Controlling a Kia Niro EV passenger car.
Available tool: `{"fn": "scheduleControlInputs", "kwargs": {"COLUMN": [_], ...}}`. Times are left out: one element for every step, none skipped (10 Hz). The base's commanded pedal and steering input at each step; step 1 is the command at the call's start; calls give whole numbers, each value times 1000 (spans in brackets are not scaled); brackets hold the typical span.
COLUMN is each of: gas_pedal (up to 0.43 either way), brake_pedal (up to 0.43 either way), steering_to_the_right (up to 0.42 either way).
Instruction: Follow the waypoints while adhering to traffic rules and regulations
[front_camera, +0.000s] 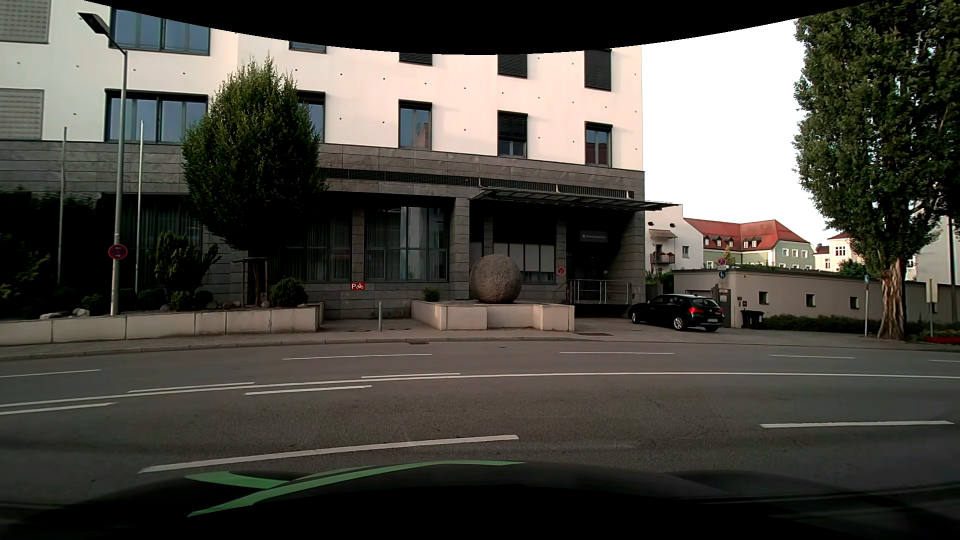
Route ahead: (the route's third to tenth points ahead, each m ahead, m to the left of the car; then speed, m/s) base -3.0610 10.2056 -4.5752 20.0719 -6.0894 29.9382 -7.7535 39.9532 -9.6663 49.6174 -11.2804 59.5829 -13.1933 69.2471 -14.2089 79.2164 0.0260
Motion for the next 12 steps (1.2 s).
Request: {"fn": "scheduleControlInputs", "kwargs": {"gas_pedal": [0,0,0,0,0,0,0,0,0,0,0,0], "brake_pedal": [256,256,256,256,256,256,256,262,256,256,256,256], "steering_to_the_right": [-276,-276,-276,-276,-276,-276,-276,-274,-274,-274,-274,-274]}}
